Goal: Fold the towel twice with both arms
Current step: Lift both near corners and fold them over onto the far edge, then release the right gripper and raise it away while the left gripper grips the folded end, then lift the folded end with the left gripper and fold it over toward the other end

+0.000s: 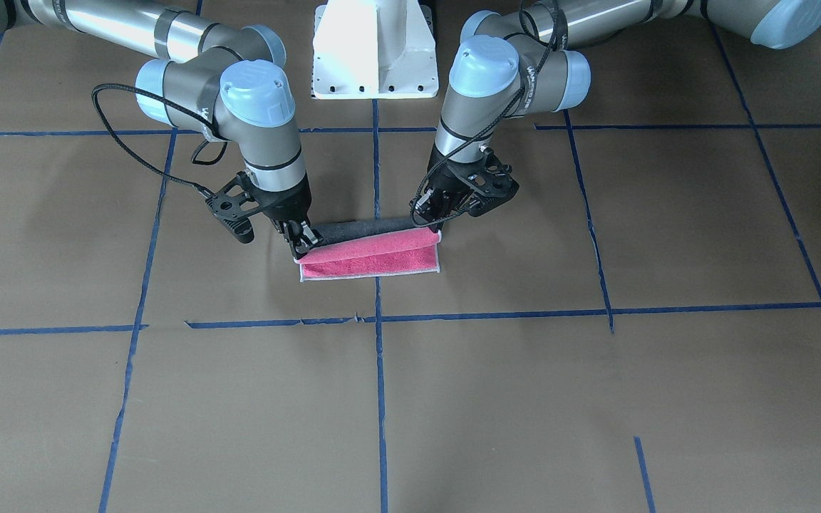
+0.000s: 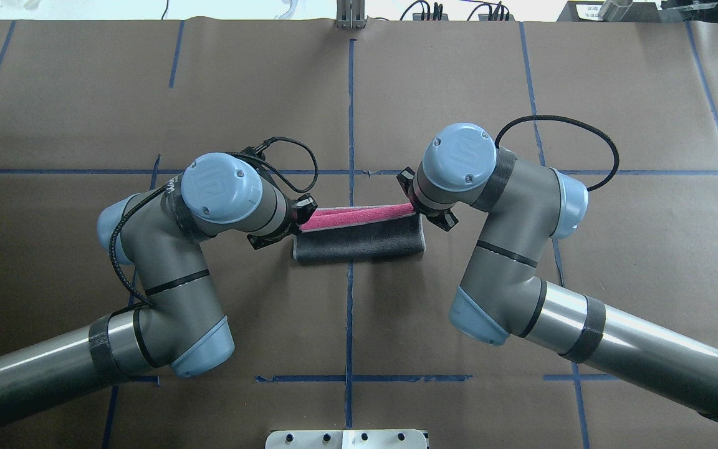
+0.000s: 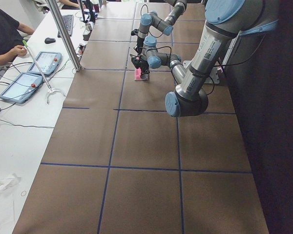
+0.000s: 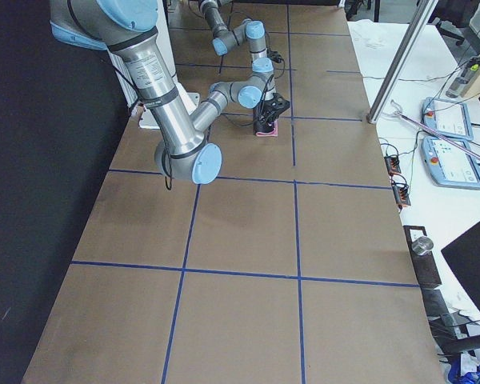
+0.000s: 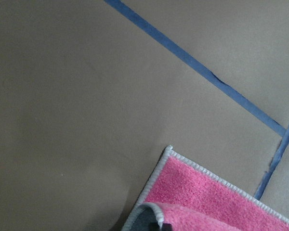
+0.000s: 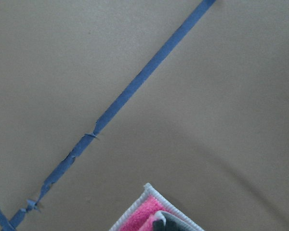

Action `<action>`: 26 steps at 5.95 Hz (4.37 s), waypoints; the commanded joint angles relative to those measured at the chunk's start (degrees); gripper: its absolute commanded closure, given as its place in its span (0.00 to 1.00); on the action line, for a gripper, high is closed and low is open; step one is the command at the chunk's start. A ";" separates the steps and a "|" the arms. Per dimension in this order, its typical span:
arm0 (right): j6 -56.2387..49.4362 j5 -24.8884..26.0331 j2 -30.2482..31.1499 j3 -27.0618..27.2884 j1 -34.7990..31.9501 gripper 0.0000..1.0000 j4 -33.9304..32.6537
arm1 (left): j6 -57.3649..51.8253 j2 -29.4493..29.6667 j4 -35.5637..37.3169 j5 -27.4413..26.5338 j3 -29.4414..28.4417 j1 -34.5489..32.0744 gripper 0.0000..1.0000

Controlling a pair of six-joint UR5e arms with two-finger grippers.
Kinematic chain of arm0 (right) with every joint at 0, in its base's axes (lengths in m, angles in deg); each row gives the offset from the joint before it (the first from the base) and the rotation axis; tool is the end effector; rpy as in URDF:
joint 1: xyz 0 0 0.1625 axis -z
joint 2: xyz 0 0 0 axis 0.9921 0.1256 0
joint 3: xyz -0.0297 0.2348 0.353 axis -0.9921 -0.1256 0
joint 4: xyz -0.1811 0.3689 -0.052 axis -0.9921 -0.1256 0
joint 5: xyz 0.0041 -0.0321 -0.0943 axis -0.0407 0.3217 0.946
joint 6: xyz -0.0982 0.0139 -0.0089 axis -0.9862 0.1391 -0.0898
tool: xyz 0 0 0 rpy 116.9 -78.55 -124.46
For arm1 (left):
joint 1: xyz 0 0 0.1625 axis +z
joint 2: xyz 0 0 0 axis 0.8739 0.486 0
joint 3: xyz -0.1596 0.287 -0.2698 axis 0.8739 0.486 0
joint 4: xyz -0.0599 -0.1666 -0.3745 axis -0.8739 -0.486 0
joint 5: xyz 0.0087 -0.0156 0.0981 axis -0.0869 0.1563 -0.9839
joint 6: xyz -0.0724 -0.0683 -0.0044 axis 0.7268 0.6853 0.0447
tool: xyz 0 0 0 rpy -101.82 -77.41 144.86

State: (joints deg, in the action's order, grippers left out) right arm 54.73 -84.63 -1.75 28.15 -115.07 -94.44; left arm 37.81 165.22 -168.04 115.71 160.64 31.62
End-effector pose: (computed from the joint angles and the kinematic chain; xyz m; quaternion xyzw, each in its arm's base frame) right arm -0.5288 -0.4699 0.2695 -0.0664 -0.3801 0.4201 0.8214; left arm 0.5485 -0.4384 0.2388 -0.0321 0.4606 -0.2963 0.8361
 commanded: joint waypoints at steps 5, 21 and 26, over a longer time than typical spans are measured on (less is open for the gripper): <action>-0.94 -5.61 -1.33 -1.15 -4.08 0.30 0.34 | -0.11 -1.16 -7.85 1.92 -0.70 -2.52 0.26; -19.20 -16.46 17.29 10.89 -16.30 0.00 4.56 | 7.98 1.77 -6.44 5.01 -2.33 -3.13 1.00; -19.59 -16.37 18.98 11.34 -16.58 0.00 4.65 | 3.85 17.35 -7.23 -1.23 -14.98 2.40 1.00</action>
State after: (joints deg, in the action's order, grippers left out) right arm 35.15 -101.02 17.07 39.25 -131.64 -89.75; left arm 42.49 180.64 -175.14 114.93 147.15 33.48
